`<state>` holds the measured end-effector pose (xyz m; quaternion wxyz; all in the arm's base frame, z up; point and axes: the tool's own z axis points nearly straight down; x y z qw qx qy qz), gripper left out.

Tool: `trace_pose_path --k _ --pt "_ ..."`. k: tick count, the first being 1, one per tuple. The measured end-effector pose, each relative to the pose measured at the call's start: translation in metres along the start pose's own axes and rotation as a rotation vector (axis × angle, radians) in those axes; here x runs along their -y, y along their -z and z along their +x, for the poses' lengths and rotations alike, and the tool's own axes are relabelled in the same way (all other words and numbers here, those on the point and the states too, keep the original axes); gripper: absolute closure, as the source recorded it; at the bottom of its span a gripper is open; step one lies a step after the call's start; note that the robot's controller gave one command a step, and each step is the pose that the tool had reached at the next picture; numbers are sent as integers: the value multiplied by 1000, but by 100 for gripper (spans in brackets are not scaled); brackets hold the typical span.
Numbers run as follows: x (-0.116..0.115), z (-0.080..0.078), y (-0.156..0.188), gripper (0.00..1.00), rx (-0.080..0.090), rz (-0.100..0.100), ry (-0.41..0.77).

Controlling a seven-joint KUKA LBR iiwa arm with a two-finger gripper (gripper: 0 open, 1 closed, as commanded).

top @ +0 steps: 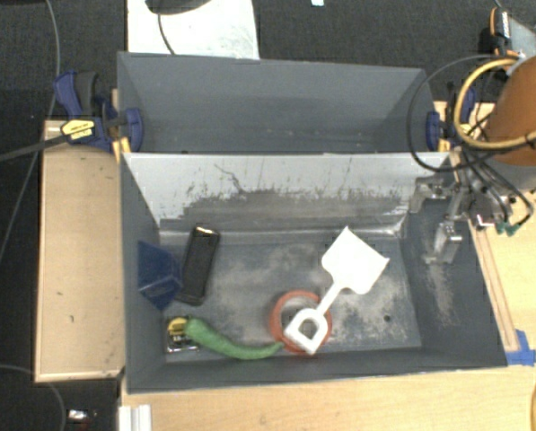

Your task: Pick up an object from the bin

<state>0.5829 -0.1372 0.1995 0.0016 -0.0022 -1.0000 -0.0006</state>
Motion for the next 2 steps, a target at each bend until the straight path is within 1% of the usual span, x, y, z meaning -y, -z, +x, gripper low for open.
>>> trace_pose_path --k 1,2 --pt "0 -2 4 0 7 2 5" --pt "-82 -9 -109 0 12 3 174"
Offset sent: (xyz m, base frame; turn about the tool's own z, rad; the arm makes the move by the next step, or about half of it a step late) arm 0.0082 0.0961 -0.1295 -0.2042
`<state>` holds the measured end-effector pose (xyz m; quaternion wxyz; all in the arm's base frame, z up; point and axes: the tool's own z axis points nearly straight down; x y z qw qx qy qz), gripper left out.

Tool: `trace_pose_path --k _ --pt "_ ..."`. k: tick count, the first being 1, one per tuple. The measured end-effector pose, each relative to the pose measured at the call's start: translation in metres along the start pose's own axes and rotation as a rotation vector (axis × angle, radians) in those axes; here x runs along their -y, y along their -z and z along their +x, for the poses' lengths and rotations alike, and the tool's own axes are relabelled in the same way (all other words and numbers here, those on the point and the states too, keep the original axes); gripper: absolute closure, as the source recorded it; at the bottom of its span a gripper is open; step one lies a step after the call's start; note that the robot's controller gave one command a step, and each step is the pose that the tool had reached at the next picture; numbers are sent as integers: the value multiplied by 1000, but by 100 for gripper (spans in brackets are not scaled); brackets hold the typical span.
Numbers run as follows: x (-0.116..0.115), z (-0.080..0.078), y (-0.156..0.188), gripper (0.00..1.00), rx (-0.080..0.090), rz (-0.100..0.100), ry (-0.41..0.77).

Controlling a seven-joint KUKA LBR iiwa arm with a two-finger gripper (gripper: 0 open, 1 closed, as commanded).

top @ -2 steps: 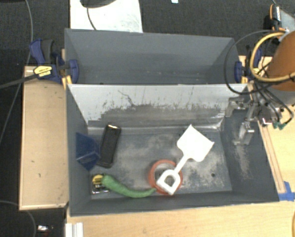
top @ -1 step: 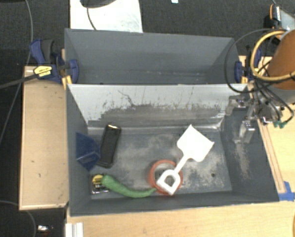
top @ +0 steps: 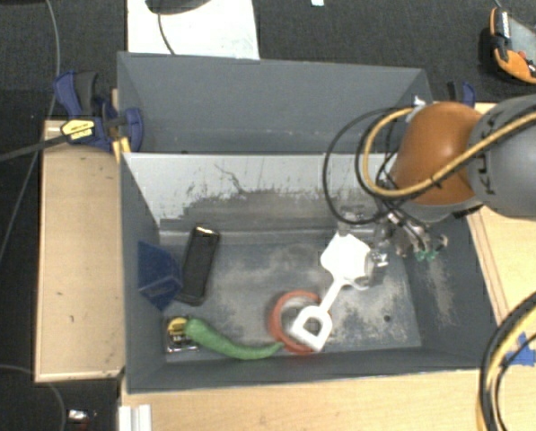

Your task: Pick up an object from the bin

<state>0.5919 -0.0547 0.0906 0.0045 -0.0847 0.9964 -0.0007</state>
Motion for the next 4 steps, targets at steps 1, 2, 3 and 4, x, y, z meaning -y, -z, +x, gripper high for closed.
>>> trace_pose_path --k 1,2,3,4 --pt "-4 6 53 0 6 4 11" --pt "-50 48 8 0 -1 -5 306" --pt "-9 7 -20 0 20 14 438" --pt "-34 37 -20 100 7 -3 -16"
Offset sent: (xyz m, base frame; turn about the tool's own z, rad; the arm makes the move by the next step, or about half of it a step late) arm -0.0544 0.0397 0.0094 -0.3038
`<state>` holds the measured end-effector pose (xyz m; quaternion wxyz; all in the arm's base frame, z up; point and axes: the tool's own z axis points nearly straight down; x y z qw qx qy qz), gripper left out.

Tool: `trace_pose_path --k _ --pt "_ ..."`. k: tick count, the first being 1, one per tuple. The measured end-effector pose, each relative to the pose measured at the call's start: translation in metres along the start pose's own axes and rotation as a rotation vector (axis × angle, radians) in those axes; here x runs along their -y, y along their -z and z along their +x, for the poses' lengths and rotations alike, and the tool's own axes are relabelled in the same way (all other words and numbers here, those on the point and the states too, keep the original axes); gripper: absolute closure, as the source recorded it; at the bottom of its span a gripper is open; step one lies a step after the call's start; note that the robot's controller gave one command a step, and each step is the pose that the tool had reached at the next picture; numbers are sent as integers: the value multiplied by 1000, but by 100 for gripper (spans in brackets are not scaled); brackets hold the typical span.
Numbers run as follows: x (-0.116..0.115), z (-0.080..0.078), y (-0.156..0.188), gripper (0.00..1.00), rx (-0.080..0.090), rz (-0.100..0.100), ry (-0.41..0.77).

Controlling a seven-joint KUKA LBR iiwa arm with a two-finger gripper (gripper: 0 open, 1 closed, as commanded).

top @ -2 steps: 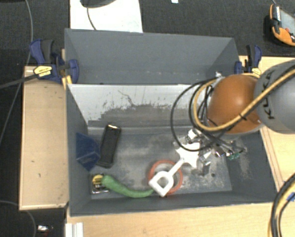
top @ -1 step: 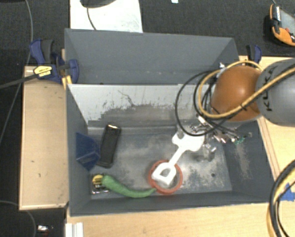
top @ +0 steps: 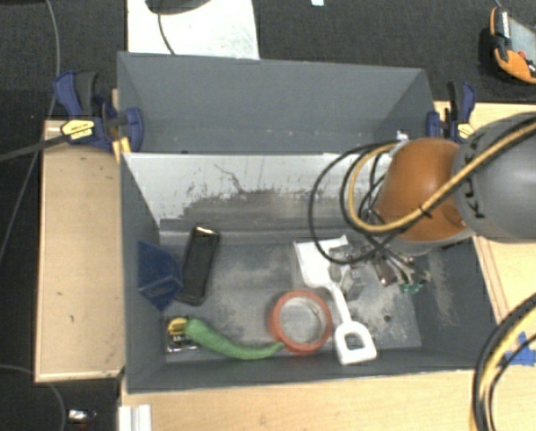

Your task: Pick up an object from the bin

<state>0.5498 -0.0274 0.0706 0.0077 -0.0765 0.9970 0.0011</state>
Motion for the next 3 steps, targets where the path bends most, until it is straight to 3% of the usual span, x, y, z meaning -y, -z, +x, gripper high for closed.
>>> trace_pose_path --k 2,3 --pt "0 0 1 100 1 0 2" --pt "-1 2 26 100 -7 -2 3"
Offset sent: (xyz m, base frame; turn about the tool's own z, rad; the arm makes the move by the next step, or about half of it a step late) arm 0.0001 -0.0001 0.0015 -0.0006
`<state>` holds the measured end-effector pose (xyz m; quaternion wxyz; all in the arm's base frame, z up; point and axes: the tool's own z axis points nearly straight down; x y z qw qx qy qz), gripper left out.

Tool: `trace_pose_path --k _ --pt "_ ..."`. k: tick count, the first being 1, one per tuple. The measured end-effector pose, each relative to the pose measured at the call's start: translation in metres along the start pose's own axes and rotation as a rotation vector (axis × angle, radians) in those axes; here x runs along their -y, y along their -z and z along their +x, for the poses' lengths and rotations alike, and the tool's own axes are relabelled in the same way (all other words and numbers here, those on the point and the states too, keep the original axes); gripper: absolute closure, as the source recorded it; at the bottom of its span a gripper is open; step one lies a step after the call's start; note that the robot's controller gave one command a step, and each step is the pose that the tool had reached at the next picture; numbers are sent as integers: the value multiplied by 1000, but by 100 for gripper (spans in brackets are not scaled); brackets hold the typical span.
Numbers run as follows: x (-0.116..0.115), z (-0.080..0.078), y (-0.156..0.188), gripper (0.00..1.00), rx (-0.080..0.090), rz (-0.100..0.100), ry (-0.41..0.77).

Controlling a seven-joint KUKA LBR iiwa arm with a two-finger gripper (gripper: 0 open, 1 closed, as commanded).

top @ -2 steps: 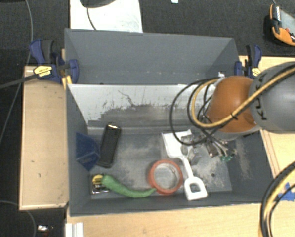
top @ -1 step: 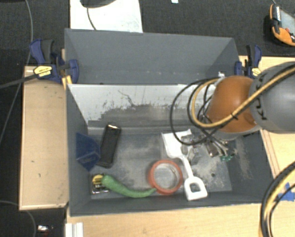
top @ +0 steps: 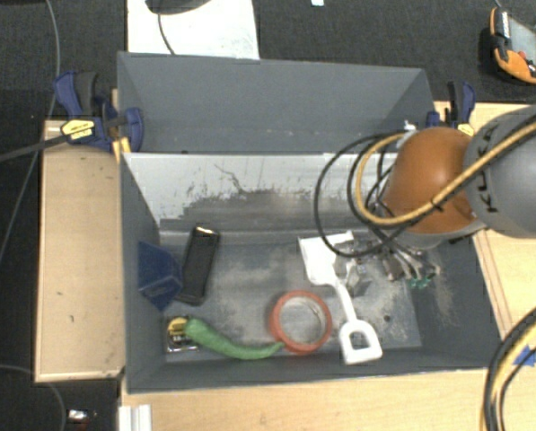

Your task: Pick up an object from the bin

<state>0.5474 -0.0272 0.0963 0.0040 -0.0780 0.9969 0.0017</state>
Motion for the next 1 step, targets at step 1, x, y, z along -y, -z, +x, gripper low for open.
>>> trace_pose_path --k 1 --pt "1 -3 41 100 10 3 1"
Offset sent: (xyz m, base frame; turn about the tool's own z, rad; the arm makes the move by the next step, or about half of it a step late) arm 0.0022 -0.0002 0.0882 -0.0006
